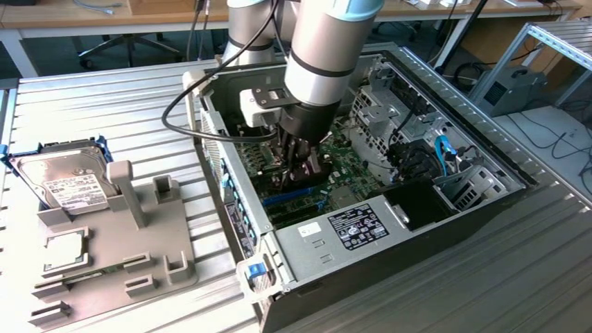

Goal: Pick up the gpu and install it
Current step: 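Insert the gpu into the slot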

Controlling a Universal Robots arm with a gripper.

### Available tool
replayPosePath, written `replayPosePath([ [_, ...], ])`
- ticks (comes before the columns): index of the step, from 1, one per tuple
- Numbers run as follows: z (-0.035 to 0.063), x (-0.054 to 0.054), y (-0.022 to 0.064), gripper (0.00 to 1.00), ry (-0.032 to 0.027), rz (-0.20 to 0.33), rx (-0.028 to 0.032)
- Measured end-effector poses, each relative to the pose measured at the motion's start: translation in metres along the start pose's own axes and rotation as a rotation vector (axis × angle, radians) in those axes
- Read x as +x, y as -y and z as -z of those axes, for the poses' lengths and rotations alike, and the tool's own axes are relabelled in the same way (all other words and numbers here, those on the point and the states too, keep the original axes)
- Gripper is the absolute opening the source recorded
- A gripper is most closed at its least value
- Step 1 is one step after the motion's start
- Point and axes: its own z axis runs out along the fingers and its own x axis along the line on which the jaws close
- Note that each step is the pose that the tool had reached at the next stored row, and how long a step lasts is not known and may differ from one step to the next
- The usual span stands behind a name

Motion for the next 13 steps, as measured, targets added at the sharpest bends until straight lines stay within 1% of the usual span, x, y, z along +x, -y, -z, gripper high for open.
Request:
replayPosePath([
  [13, -0.0025, 0.0023, -0.0006, 0.27, 0.0000, -0.001, 0.0001],
])
